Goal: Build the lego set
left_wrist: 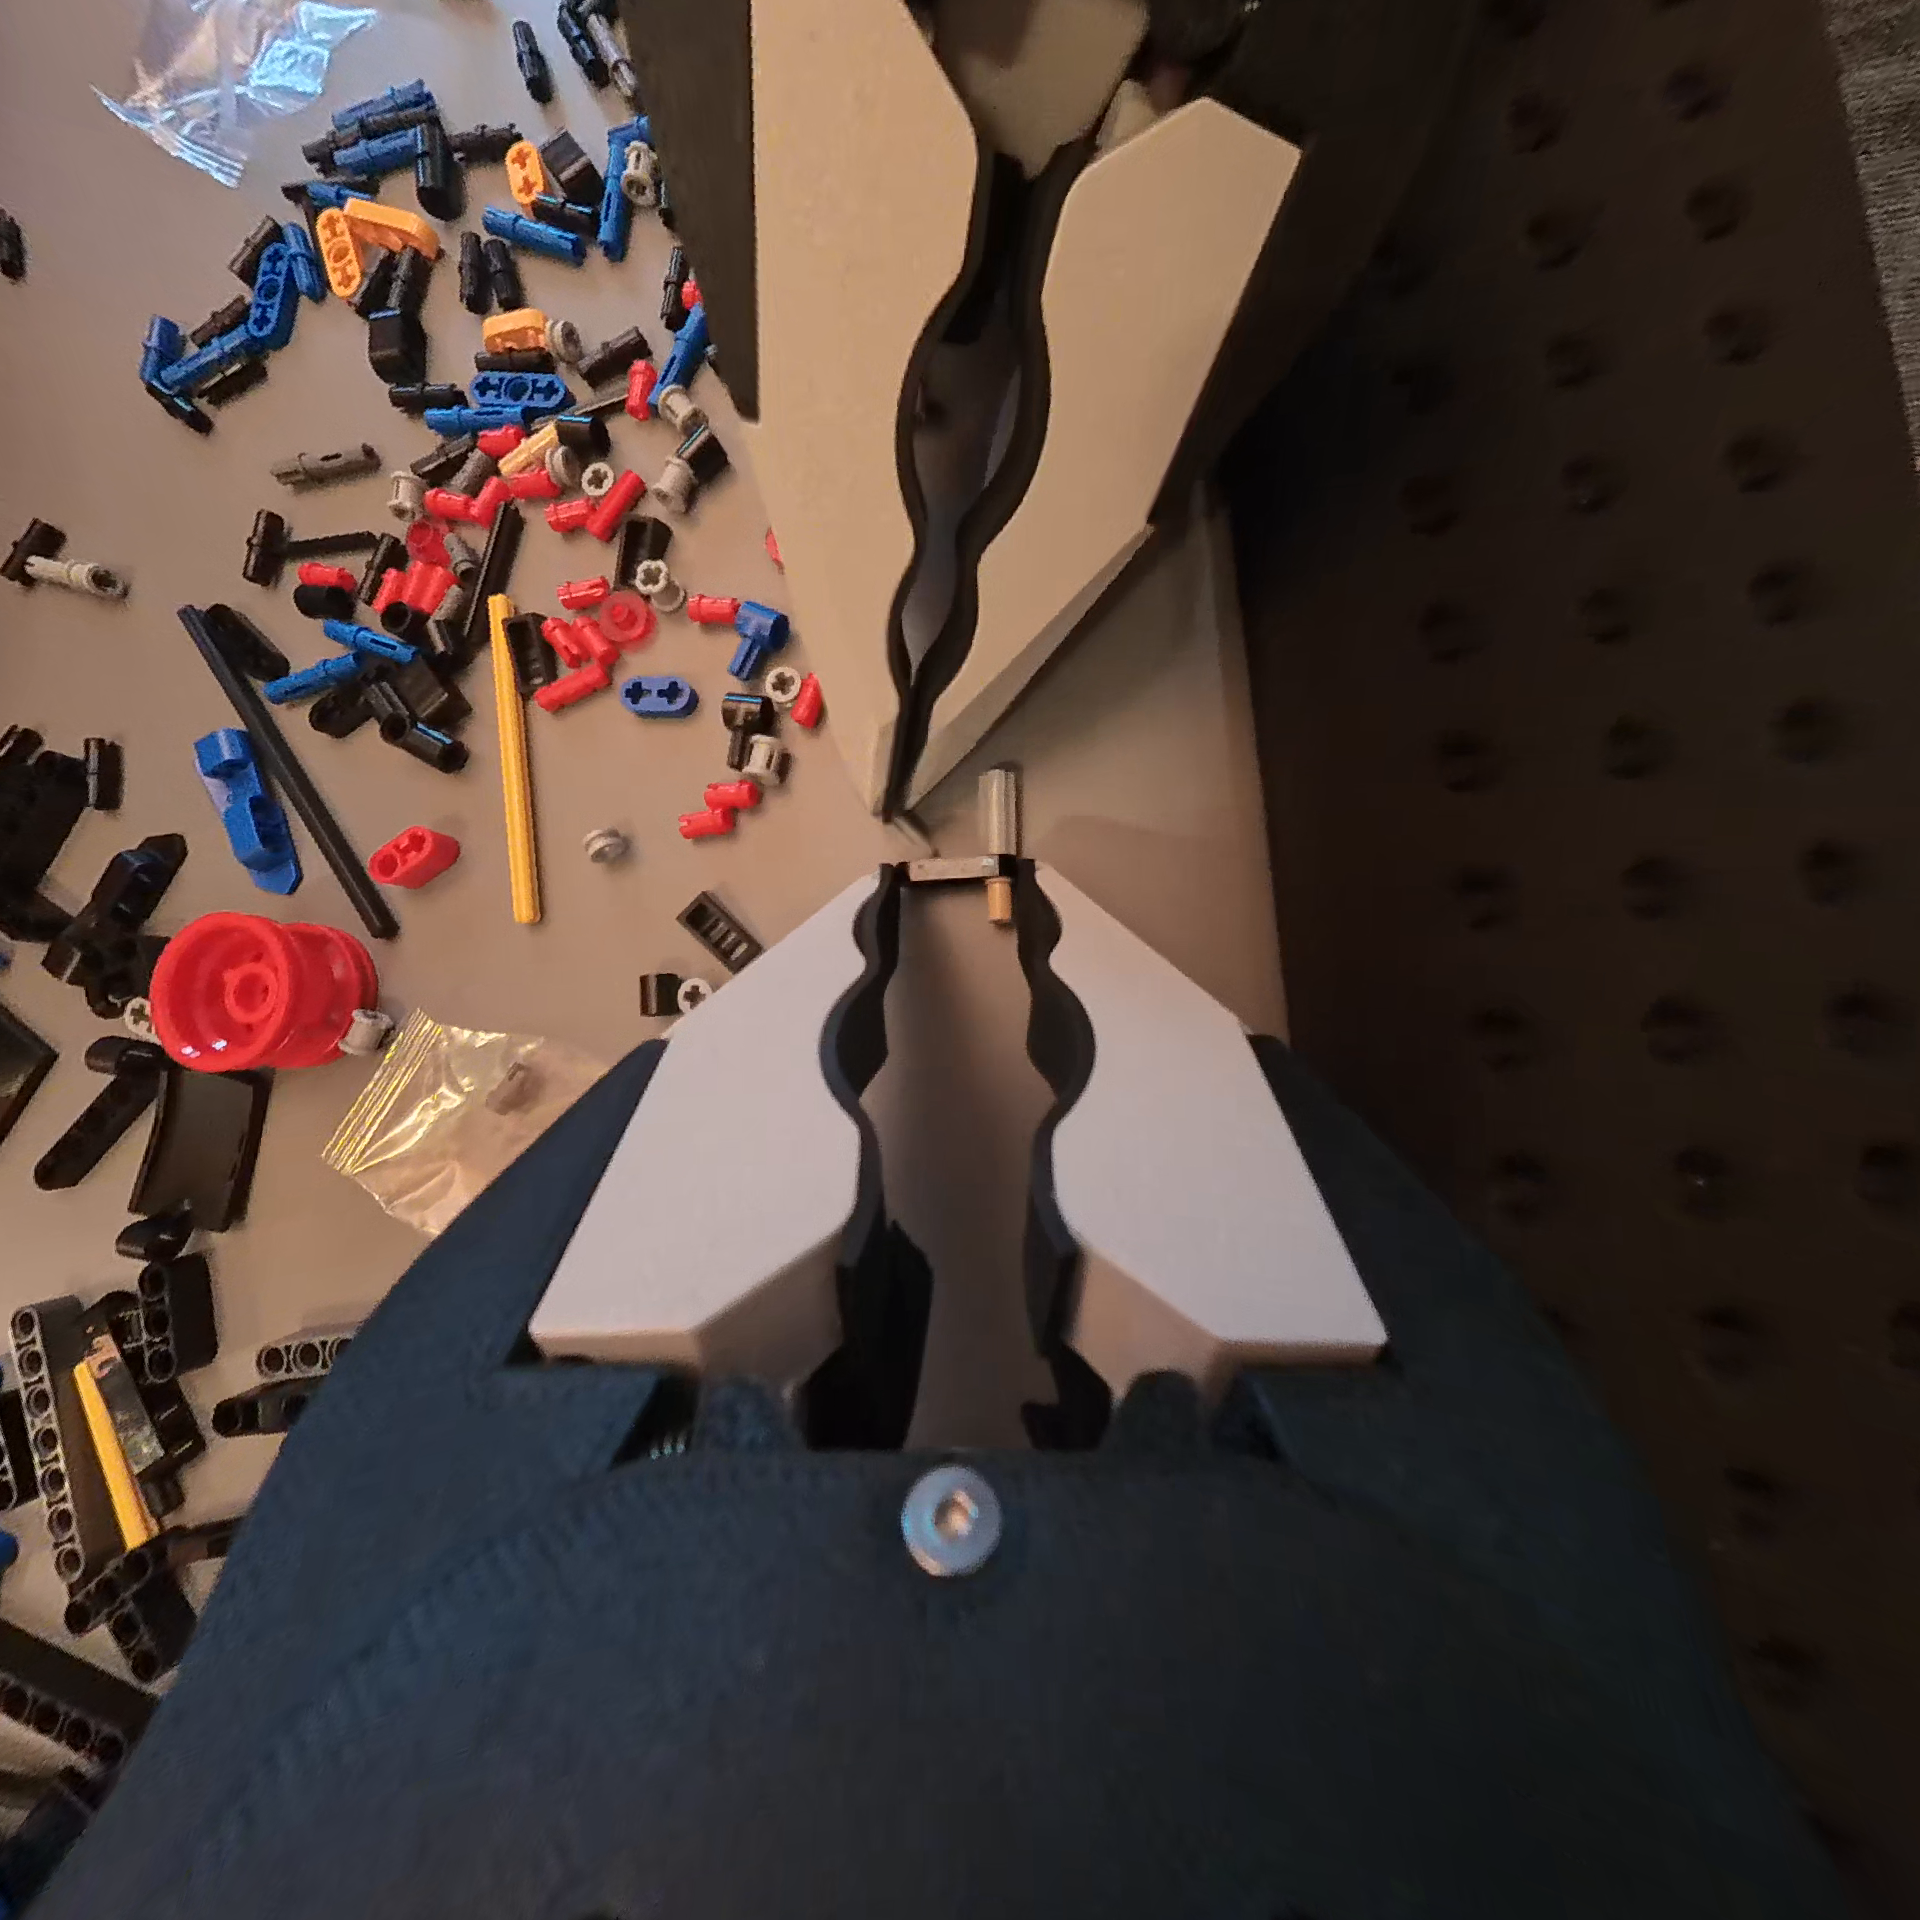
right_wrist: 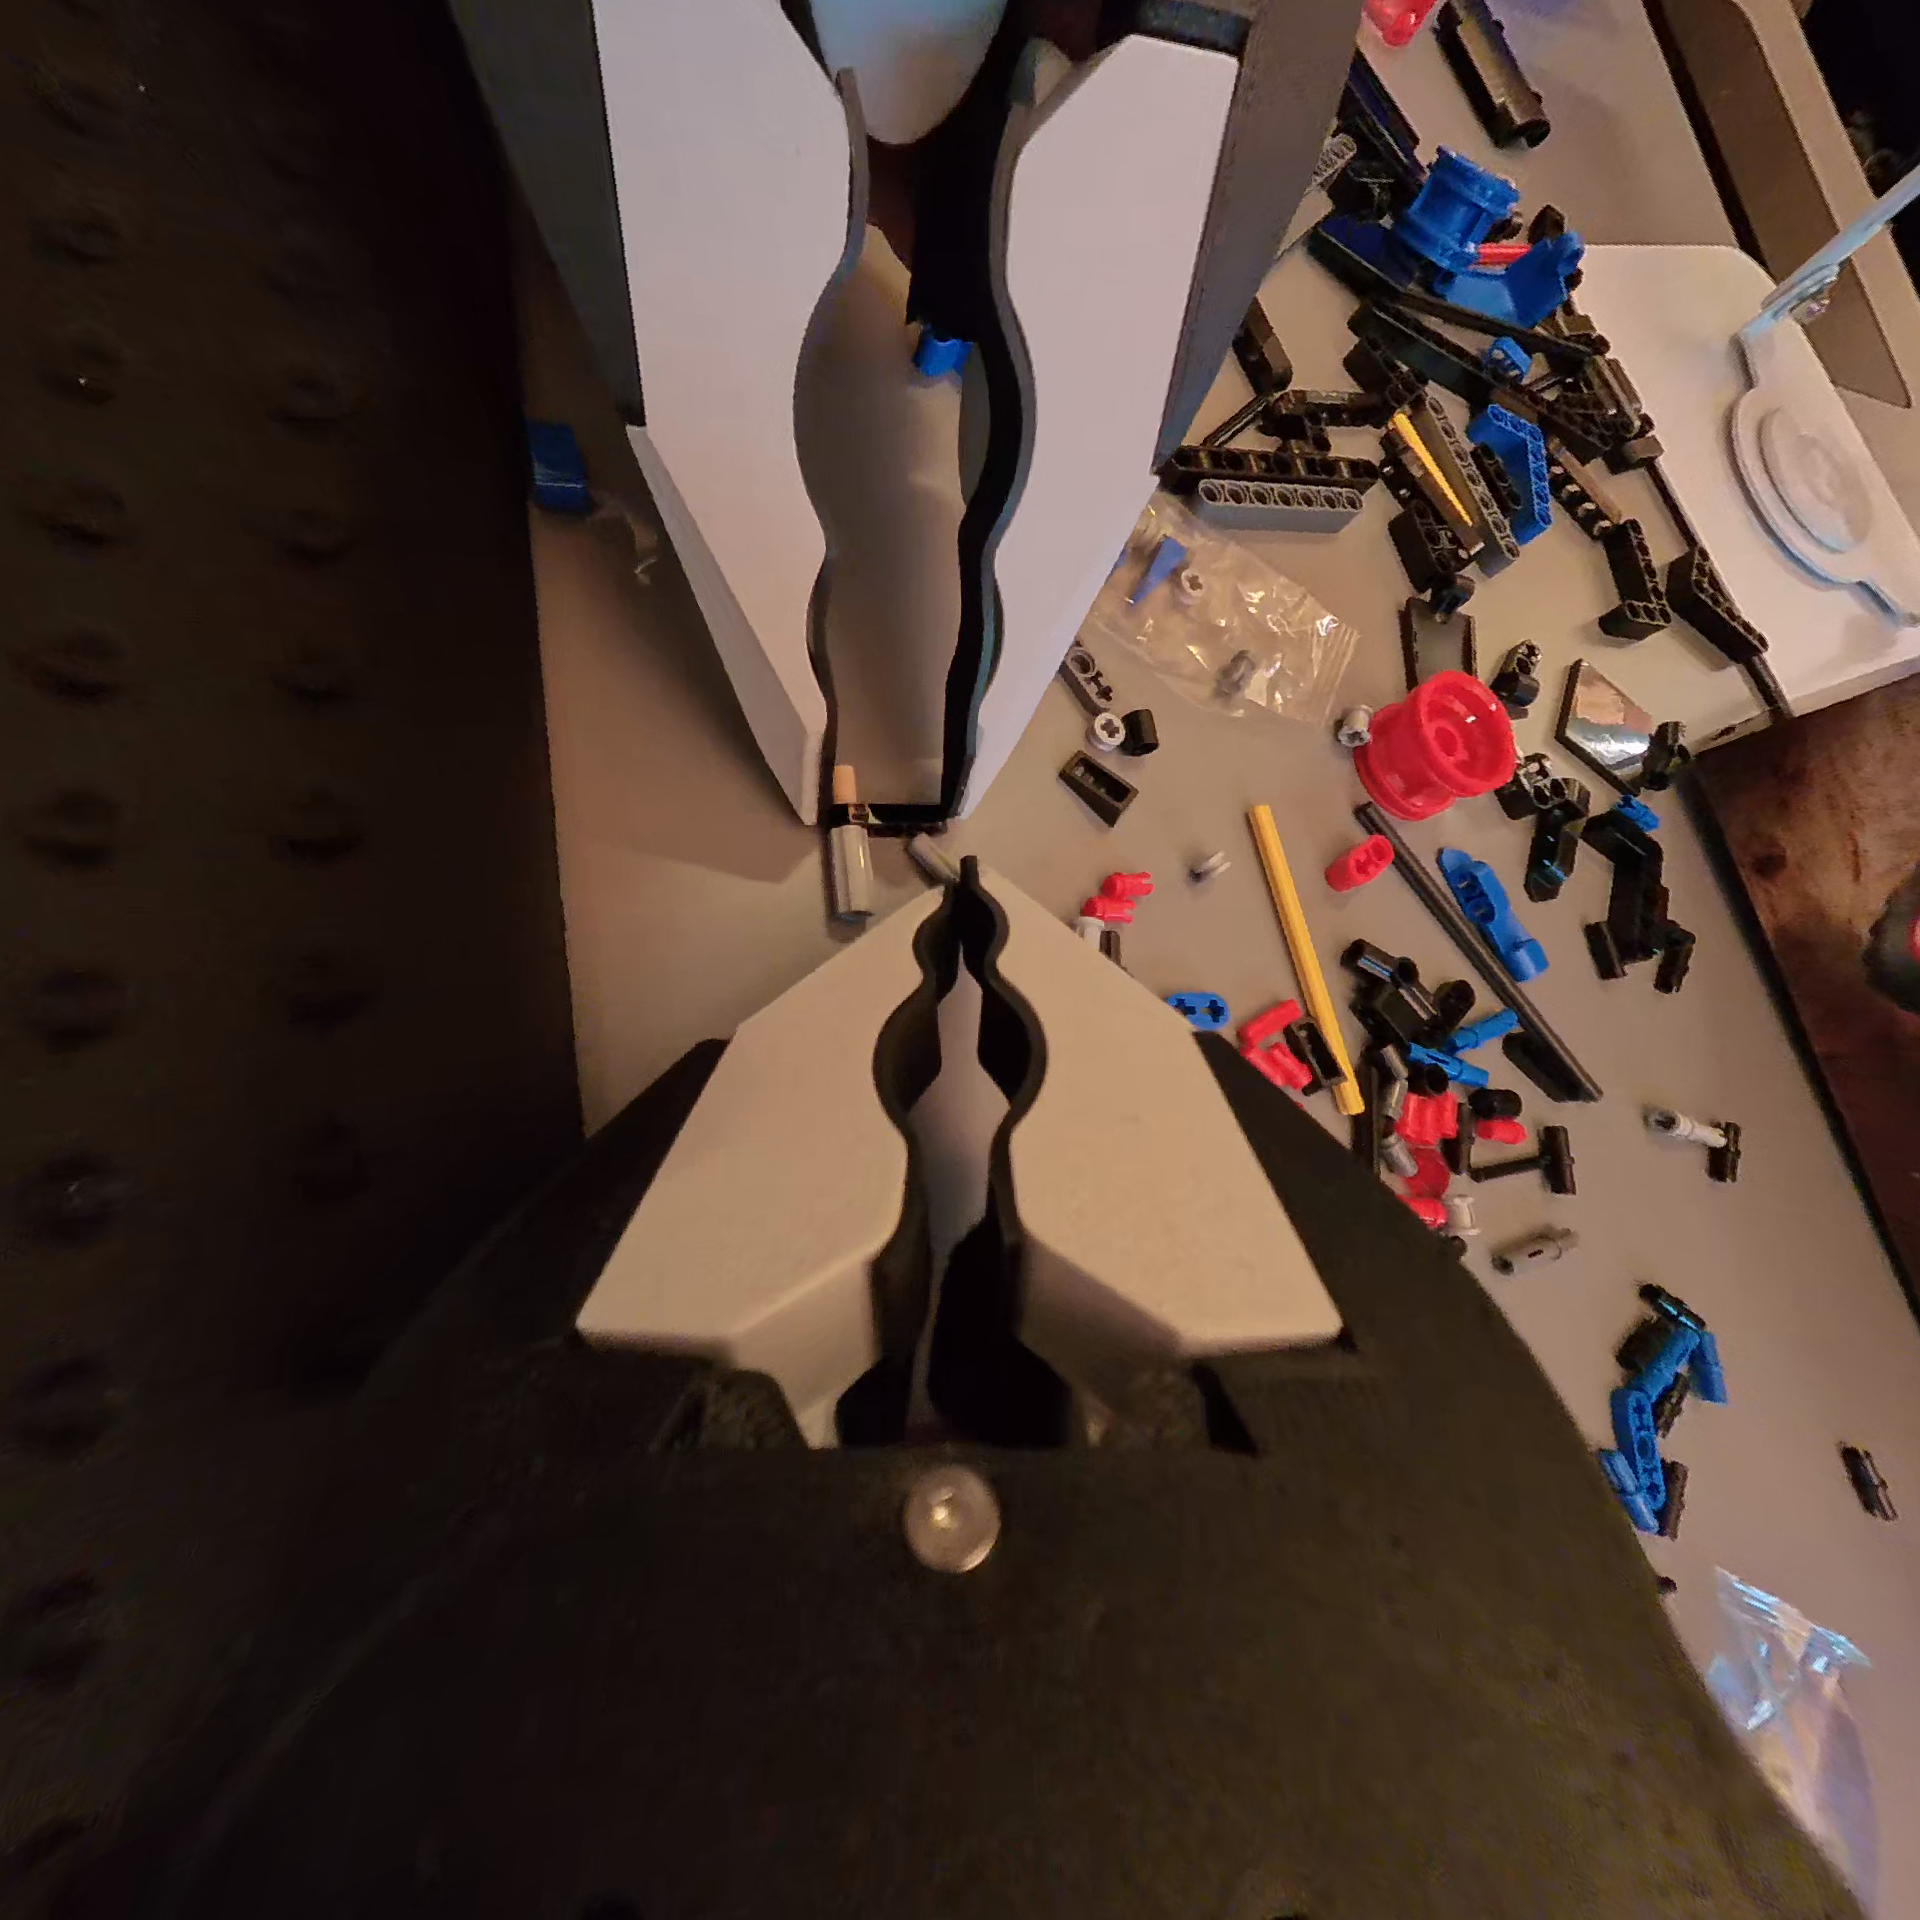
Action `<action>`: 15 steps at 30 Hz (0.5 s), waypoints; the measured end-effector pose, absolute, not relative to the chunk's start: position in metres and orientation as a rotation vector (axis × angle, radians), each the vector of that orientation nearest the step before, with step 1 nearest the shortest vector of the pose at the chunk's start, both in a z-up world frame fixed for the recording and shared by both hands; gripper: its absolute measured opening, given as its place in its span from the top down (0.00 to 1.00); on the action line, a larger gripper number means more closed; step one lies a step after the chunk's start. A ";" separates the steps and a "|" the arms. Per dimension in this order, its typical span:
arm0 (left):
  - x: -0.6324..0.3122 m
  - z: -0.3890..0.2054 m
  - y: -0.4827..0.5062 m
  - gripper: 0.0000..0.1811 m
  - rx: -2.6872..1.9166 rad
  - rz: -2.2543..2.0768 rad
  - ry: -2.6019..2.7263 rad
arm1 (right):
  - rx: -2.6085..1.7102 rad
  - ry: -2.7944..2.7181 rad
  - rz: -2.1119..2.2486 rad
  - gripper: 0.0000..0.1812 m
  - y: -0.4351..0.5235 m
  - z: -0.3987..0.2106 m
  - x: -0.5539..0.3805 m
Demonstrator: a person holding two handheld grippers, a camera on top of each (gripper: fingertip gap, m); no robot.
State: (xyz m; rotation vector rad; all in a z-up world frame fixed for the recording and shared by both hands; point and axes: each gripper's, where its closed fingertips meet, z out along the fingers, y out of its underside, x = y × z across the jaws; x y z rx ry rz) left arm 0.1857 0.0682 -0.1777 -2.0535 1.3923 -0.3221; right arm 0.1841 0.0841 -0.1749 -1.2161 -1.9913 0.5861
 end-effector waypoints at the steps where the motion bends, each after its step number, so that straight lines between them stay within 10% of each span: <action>1: 0.187 -0.178 0.068 0.89 -2.050 -0.324 1.395 | -1.220 -1.998 0.599 1.00 0.083 -0.175 0.185; 15: 0.183 -0.173 0.063 0.84 -2.092 -0.342 1.360 | -1.215 -2.193 0.773 0.94 0.083 -0.171 0.196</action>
